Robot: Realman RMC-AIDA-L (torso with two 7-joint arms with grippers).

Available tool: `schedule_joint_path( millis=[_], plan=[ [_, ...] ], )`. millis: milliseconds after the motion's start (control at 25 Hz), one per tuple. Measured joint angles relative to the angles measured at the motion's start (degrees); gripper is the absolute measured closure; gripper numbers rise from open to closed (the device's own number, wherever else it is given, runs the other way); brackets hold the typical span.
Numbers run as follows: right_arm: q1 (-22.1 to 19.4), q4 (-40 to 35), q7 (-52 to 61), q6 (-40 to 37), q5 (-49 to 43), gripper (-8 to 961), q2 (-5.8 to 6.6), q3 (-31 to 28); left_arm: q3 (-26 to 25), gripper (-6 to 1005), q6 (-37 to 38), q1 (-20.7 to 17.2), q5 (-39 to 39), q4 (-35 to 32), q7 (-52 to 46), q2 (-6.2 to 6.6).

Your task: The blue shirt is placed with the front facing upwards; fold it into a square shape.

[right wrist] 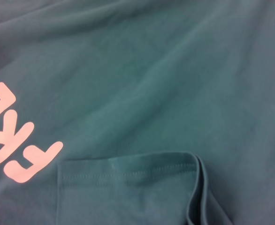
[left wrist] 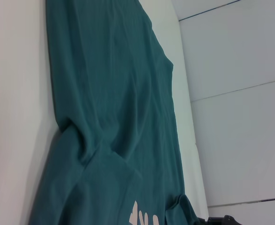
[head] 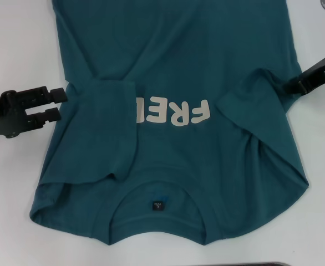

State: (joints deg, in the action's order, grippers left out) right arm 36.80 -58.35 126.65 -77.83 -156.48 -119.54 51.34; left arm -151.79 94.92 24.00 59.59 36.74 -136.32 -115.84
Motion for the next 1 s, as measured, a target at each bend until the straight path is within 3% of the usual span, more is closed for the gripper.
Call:
schedule_joint_path(
  millis=[200, 560, 1000],
  plan=[
    [-0.1, 0.1, 0.3, 0.1, 0.0, 856, 0.00, 0.4, 0.0, 312, 0.0, 0.0, 0.0, 0.0, 0.0, 0.00],
    [-0.5, -4.5, 2.5, 0.2, -0.1, 923, 0.46, -0.2, 0.0, 312, 0.1, -0.1, 0.0, 0.0, 0.0, 0.00],
    [0.8, -7.4, 3.7, 3.5, -1.3, 908, 0.22, 0.5, 0.0, 311, 0.5, -0.2, 0.0, 0.0, -0.1, 0.00]
  ],
)
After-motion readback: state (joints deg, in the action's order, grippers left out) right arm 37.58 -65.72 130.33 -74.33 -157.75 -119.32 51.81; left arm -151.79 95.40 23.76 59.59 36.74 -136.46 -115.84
